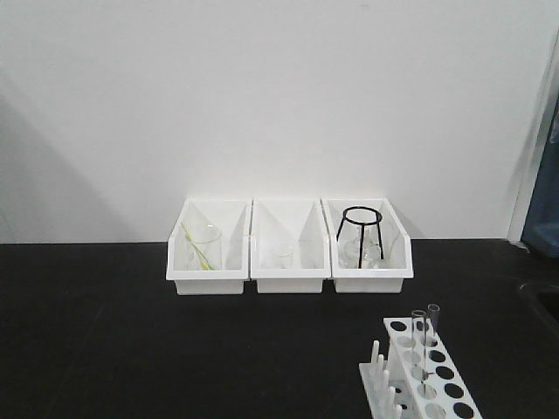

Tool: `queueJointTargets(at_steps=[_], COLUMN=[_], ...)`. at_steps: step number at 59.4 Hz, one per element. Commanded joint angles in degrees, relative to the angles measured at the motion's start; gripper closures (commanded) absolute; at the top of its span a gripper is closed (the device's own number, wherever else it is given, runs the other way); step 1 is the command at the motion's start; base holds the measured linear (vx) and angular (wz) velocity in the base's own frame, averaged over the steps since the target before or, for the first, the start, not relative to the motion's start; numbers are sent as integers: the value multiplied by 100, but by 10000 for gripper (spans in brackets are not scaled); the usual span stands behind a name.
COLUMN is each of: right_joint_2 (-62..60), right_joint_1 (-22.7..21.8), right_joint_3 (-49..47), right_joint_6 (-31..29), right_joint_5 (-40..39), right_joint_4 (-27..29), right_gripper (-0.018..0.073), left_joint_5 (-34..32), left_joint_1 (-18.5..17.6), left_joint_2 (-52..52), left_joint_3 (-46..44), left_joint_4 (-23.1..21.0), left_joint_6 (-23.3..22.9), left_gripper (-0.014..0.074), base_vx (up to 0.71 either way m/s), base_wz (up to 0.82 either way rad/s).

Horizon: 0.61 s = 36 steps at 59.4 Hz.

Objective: Flip and reinsert test tube from rack
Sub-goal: 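Move the right gripper above the clear test tube in the rack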

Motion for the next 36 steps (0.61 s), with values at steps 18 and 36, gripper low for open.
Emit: queueJointTargets(at_steps=[18,36], right_joint_2=[-60,-60], right_joint_1=[-35,-35], right_joint_3=[1,1], right_joint_6=[-40,-40], right_joint_5=[-459,-459], right_joint_4=[-45,-45], right_gripper=[571,571], left_joint_5=[-494,-494], left_joint_1=[-41,-41], left_joint_2=[-65,-65], left_joint_3=[-1,-1], left_joint_4=[-25,-25], left_joint_6=[1,1], left_gripper=[603,603], base_vx=[9,4], base_wz=[-1,0])
